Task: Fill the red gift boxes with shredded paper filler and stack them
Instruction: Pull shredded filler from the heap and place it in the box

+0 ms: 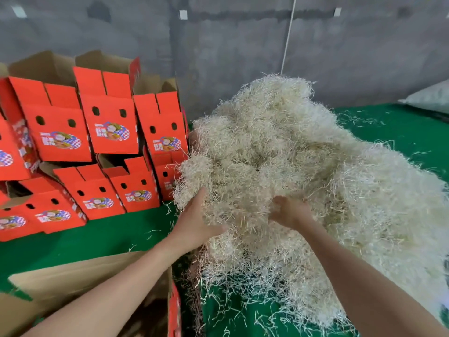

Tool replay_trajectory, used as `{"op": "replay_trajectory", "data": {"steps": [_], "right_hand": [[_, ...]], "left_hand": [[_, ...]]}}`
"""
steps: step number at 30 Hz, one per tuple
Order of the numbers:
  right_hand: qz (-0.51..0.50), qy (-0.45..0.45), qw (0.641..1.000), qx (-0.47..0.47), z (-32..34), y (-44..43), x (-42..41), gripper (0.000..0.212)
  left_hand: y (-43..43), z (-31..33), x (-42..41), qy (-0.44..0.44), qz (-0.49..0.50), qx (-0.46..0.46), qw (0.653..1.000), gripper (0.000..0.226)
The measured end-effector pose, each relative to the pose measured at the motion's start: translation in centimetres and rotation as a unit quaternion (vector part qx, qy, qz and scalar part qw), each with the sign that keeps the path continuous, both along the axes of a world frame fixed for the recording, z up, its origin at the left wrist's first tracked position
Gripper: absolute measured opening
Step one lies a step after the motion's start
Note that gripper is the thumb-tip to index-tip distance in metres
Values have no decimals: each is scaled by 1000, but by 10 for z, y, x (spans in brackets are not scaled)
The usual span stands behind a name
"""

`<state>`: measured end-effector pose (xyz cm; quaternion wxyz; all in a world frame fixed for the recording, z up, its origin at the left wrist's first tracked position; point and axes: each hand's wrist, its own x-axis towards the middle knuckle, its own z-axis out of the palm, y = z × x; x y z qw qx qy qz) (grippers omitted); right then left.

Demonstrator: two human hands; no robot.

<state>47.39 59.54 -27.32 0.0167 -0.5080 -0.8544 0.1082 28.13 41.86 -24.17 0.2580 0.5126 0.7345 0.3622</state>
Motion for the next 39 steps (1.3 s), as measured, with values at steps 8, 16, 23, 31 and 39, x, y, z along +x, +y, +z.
{"op": "replay_trajectory", "data": {"steps": [8,16,23,31,39], "right_hand": [[80,293,951,-56,75,-25,-43,20],[63,527,809,-253,91,1,-12,53],[141,92,979,-117,33,-1,-25,21],[175,76,966,-174,52,-7,-25,80],[101,242,926,-272,36,-22,-63,68]], "left_hand": [[64,24,17,-40,-71,-5,997,126],[81,17,-6,-282,194,55,938,54],[63,35,-30,-374,194,16,907,57],[43,44,-41,-382,196,45,902,8],[42,60,-37,-408,172,108,890,7]]}}
